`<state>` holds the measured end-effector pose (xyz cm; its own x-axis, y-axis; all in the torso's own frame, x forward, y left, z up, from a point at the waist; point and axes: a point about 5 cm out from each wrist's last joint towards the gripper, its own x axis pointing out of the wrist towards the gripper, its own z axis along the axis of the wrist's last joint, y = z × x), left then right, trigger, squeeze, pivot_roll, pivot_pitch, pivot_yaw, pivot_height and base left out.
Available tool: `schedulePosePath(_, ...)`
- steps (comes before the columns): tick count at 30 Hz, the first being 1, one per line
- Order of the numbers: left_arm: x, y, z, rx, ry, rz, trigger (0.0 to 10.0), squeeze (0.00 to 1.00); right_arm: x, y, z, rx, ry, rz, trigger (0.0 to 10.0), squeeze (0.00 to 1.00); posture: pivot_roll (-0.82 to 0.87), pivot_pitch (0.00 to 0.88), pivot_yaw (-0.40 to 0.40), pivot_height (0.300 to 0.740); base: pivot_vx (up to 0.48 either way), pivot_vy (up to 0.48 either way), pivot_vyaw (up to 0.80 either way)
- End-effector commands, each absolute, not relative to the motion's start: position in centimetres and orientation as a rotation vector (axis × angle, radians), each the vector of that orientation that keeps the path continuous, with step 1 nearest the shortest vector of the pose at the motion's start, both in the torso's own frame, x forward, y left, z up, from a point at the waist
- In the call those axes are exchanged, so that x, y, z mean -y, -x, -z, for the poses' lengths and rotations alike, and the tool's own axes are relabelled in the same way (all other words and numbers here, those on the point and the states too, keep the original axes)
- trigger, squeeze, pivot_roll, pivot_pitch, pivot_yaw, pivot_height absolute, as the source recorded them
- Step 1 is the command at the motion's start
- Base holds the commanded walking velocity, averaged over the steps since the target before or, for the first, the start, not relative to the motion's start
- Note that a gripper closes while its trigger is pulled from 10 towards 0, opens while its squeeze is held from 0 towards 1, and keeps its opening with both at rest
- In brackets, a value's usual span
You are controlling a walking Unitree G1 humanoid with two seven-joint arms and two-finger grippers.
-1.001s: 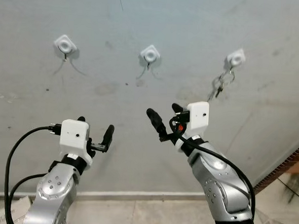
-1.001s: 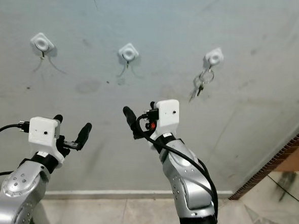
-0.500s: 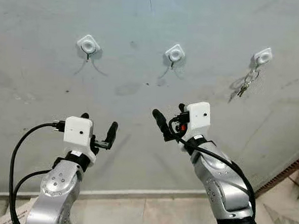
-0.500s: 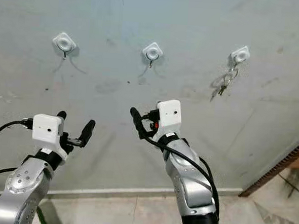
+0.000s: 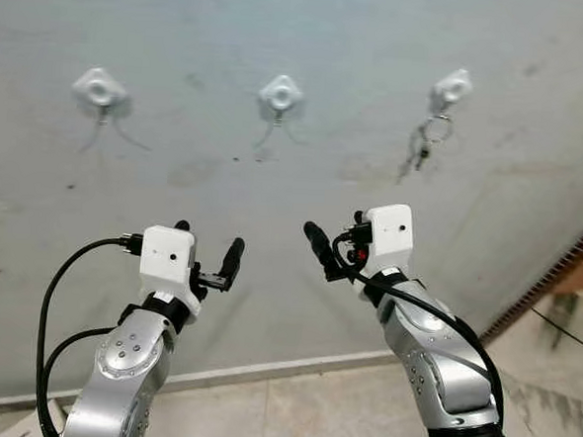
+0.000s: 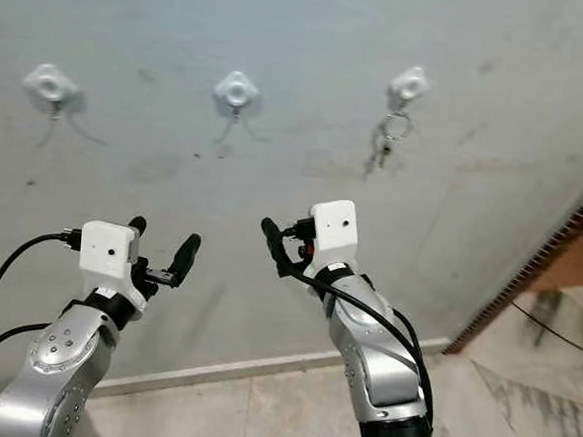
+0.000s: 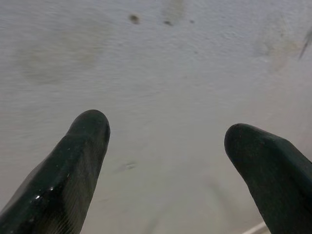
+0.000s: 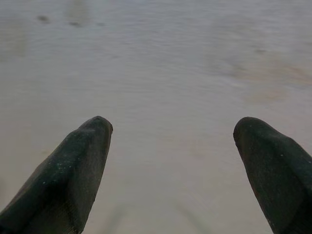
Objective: Hang keys on a hook
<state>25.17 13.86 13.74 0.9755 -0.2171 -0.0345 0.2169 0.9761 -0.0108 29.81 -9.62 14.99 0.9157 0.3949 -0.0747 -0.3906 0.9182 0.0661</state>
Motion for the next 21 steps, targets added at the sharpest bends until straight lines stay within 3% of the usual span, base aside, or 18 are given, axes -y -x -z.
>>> schedulePosePath(1,-13.96,-25.27,-13.72,-0.034,0.005,0.212,10.0,0.0,9.37,-29.89,-15.29,-0.094,-0.088,-0.422,10.0,0.0,0.07,0.0,-0.009,0.74,0.0,0.0,0.0)
schedulePosePath(21,-13.77,-25.58,-13.91,-0.021,-0.004,0.225,10.0,0.0,9.62,-30.06,-15.45,-0.109,-0.105,-0.423,10.0,0.0,0.06,0.003,-0.011,0.74,0.0,0.0,0.0)
